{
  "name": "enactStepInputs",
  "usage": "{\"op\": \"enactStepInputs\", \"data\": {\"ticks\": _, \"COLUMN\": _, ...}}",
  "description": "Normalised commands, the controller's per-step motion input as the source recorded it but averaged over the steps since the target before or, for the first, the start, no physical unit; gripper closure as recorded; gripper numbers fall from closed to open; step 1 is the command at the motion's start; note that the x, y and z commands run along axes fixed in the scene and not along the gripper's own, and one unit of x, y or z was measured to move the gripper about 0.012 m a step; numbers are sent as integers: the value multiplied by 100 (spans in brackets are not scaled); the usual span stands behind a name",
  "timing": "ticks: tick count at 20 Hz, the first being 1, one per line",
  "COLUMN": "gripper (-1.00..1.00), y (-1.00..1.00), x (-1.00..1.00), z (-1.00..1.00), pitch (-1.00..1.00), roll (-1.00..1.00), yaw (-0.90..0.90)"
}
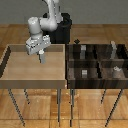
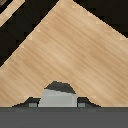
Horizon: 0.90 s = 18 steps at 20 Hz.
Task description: Place the milk carton into the appropriate compartment.
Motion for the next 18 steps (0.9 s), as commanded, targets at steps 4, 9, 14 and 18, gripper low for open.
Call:
{"op": "enactStepInputs", "data": {"ticks": 4, "gripper": 100, "y": 0, "x": 0, "z": 100, "pitch": 0, "roll": 0, "yaw": 0}}
{"op": "enactStepInputs", "data": {"ticks": 9, "gripper": 100, "y": 0, "x": 0, "z": 100, "pitch": 0, "roll": 0, "yaw": 0}}
{"op": "enactStepInputs", "data": {"ticks": 14, "gripper": 100, "y": 7, "x": 0, "z": 60, "pitch": 0, "roll": 0, "yaw": 0}}
{"op": "enactStepInputs", "data": {"ticks": 18, "gripper": 100, "y": 100, "x": 0, "z": 0, "pitch": 0, "roll": 0, "yaw": 0}}
